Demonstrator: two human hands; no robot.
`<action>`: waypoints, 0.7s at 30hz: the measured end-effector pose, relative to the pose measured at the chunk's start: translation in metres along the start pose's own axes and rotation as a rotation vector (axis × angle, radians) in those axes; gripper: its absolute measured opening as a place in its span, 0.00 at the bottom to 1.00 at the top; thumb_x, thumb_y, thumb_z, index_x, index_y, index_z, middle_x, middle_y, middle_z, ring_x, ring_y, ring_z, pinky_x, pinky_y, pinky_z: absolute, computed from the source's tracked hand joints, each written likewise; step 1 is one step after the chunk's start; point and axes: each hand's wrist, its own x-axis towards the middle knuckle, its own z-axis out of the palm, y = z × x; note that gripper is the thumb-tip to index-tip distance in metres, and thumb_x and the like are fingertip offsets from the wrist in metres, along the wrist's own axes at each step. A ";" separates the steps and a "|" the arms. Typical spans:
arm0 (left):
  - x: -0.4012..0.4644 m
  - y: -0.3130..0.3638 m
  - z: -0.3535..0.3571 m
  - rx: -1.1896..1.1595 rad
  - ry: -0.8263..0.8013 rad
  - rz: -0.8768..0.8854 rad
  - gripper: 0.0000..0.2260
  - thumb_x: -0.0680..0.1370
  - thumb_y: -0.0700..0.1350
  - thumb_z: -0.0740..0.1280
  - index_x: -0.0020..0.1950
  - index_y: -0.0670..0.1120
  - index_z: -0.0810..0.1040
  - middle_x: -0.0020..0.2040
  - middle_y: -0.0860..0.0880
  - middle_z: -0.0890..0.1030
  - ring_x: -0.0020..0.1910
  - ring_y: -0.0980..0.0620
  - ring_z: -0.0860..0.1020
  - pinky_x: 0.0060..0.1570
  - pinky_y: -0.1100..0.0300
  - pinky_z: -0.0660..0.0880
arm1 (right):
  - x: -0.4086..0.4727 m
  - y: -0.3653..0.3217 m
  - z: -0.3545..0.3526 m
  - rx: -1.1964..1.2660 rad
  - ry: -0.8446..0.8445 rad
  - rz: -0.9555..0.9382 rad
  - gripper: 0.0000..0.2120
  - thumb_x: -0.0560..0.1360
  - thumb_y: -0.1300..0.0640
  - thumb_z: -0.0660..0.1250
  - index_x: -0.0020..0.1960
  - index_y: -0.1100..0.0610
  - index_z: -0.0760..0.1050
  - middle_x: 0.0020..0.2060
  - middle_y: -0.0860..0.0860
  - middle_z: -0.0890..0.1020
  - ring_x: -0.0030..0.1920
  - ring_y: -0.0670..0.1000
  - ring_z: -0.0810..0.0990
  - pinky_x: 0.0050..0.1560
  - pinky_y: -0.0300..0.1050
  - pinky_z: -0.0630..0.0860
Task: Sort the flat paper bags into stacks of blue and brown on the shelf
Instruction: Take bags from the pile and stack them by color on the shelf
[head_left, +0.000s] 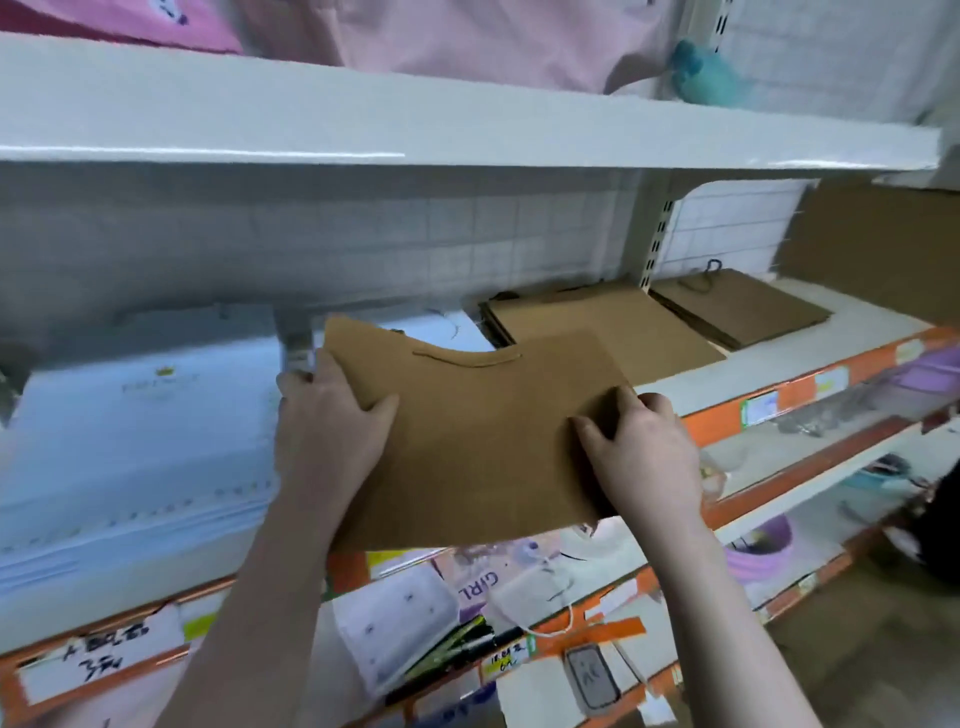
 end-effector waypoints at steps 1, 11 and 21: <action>0.007 0.015 0.009 0.000 -0.002 0.016 0.32 0.75 0.54 0.68 0.72 0.40 0.61 0.64 0.36 0.65 0.60 0.34 0.70 0.56 0.46 0.69 | 0.014 0.008 -0.002 0.005 0.003 0.013 0.20 0.77 0.44 0.61 0.59 0.59 0.70 0.57 0.57 0.73 0.58 0.60 0.72 0.55 0.49 0.69; 0.024 0.122 0.105 -0.004 0.030 -0.034 0.29 0.74 0.54 0.68 0.69 0.41 0.64 0.63 0.37 0.65 0.61 0.35 0.69 0.57 0.47 0.68 | 0.132 0.108 0.001 0.005 -0.029 -0.027 0.20 0.77 0.44 0.60 0.60 0.58 0.71 0.56 0.57 0.74 0.57 0.59 0.73 0.58 0.51 0.70; 0.007 0.221 0.217 0.088 0.134 -0.200 0.35 0.74 0.54 0.69 0.75 0.42 0.59 0.63 0.35 0.66 0.59 0.34 0.70 0.57 0.48 0.69 | 0.245 0.222 0.010 0.096 -0.165 -0.210 0.17 0.78 0.48 0.58 0.59 0.59 0.70 0.56 0.57 0.73 0.55 0.58 0.72 0.56 0.49 0.70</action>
